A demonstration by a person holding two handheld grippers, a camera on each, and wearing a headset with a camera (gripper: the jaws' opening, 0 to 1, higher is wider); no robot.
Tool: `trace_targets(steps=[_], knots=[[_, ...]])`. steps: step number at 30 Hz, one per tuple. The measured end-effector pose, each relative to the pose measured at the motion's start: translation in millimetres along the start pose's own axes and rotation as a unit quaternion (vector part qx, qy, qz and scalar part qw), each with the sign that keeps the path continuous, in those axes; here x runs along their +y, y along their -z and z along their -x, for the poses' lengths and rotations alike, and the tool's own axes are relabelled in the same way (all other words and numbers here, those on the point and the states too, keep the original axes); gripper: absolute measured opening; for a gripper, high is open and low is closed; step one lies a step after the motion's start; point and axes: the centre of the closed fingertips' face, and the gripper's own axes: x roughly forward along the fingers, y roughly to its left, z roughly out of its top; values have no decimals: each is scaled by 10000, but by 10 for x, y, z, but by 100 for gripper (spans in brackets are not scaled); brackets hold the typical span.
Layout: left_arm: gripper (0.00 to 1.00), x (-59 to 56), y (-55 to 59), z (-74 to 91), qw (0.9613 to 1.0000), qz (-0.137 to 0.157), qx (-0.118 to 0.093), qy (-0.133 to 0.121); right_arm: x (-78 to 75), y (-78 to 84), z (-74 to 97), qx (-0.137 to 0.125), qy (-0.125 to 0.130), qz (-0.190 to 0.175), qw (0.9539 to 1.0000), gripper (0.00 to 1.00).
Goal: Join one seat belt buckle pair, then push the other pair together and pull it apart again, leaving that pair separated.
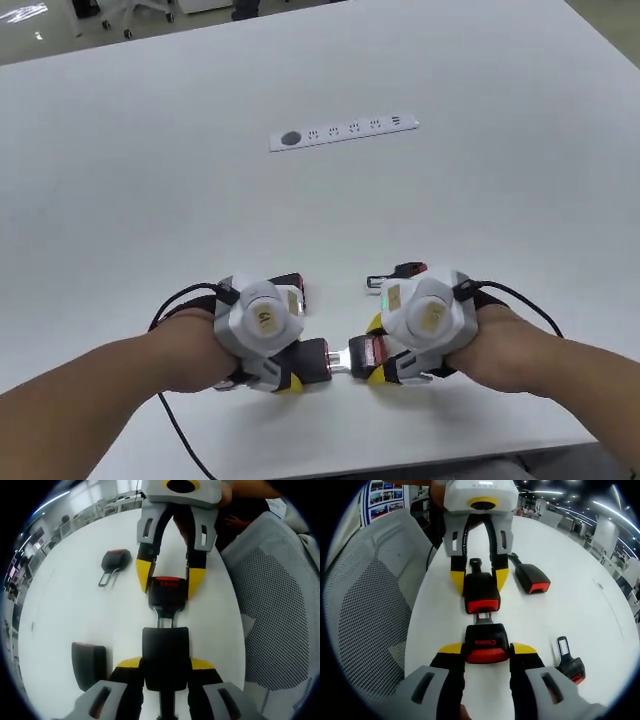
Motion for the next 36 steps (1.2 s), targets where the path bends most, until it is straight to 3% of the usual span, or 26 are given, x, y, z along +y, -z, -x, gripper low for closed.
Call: trace_targets(steps=[21, 28, 36], knots=[[32, -6, -11, -8, 9999, -47, 147, 19, 18, -89, -79, -41, -179, -180, 9997, 32], [32, -17, -31, 0, 9999, -69, 109, 29, -4, -111, -115, -76, -195, -133, 9997, 32], [32, 9, 6, -8, 9997, -160, 204, 43, 14, -136, -113, -39, -155, -137, 9998, 32]])
